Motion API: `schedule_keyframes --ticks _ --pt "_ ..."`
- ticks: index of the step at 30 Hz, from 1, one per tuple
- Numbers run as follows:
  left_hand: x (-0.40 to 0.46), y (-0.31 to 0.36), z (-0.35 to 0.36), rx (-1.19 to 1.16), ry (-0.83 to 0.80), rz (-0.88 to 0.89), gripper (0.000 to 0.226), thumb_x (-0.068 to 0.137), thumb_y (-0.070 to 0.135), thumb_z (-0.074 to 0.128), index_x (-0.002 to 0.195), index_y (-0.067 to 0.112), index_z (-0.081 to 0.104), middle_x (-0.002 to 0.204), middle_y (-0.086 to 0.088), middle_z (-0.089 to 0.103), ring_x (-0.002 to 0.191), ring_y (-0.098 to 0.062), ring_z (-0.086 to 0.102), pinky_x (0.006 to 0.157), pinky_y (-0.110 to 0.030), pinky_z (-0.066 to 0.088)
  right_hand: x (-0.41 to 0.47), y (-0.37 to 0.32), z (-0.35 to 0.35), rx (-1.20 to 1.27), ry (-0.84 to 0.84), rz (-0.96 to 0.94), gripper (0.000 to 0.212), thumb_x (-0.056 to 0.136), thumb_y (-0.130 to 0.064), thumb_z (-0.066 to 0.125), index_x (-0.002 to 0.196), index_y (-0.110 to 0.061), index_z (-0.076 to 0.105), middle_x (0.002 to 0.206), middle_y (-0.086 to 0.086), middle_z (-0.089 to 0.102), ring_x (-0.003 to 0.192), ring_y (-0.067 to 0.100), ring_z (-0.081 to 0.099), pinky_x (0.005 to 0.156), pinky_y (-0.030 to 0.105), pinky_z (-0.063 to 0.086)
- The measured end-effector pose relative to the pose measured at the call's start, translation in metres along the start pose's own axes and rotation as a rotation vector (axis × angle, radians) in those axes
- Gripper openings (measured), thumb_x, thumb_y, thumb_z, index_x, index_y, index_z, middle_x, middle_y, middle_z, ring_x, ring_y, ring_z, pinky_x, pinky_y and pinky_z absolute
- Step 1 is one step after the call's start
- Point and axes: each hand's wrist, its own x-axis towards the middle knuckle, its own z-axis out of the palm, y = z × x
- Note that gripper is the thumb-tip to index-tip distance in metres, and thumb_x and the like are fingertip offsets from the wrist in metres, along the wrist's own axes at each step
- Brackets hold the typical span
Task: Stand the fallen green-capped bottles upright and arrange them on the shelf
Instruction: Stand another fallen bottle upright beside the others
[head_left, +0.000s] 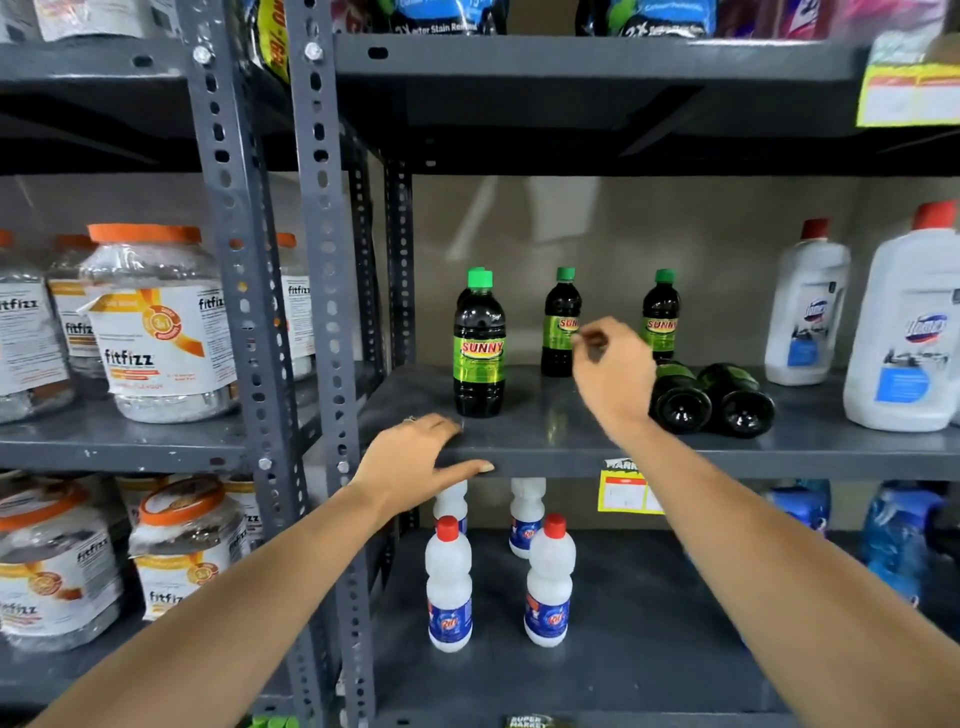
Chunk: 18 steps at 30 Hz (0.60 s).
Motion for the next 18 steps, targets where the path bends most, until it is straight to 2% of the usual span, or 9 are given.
schedule_keyframes --ticks 2,5,8,11,15,18 --pt "0.002 0.007 -0.002 0.006 -0.044 0.073 0.082 0.086 0.076 0.031 0.125 0.009 0.059 0.123 -0.006 0.063 0.107 -0.025 0.060 0.085 -0.038 0.051 0.025 0.014 -0.028 -0.156 0.014 -0.022 0.015 0.082 -0.023 0.062 0.093 -0.016 0.069 0.094 0.007 0.071 0.086 0.030 0.066 0.073 0.035 0.051" --pt "0.012 0.029 -0.004 0.033 -0.152 0.135 0.079 0.089 0.069 0.028 0.133 0.007 0.050 0.129 -0.009 0.058 0.113 -0.026 0.055 0.092 -0.040 0.048 0.061 0.043 -0.061 -0.442 -0.154 0.151 0.026 0.078 -0.023 0.065 0.098 -0.007 0.066 0.102 0.020 0.066 0.094 0.041 0.063 0.076 0.040 0.051" --pt "0.031 0.060 0.000 0.038 -0.255 0.172 0.085 0.089 0.072 0.026 0.138 0.006 0.044 0.137 -0.011 0.052 0.120 -0.027 0.051 0.097 -0.042 0.046 0.078 0.060 -0.069 -0.575 -0.401 0.273 0.048 0.080 -0.043 0.068 0.104 -0.002 0.061 0.105 0.021 0.066 0.096 0.041 0.063 0.073 0.038 0.048" --pt "0.050 0.086 0.006 0.017 -0.357 0.136 0.093 0.085 0.077 0.025 0.141 0.005 0.039 0.146 -0.013 0.043 0.129 -0.027 0.043 0.103 -0.044 0.040 0.083 0.064 -0.067 -0.730 -0.606 0.206 0.065 0.081 -0.058 0.063 0.114 -0.001 0.059 0.112 0.018 0.063 0.101 0.036 0.061 0.073 0.033 0.044" --pt "0.057 0.092 0.017 0.100 -0.316 0.069 0.094 0.083 0.081 0.019 0.149 0.014 0.028 0.158 -0.003 0.022 0.142 -0.018 0.022 0.107 -0.042 0.036 0.090 0.068 -0.062 -0.785 -0.701 0.263 0.085 0.068 -0.069 0.067 0.123 -0.004 0.056 0.116 0.013 0.060 0.098 0.032 0.064 0.082 0.038 0.056" --pt "0.053 0.093 0.023 0.156 -0.226 0.036 0.096 0.081 0.083 0.015 0.148 0.017 0.031 0.157 -0.001 0.026 0.139 -0.018 0.031 0.100 -0.041 0.043 0.093 0.068 -0.057 -0.735 -0.768 0.418 0.097 0.059 -0.075 0.069 0.125 -0.007 0.054 0.124 0.012 0.056 0.074 0.028 0.070 0.064 0.035 0.060"
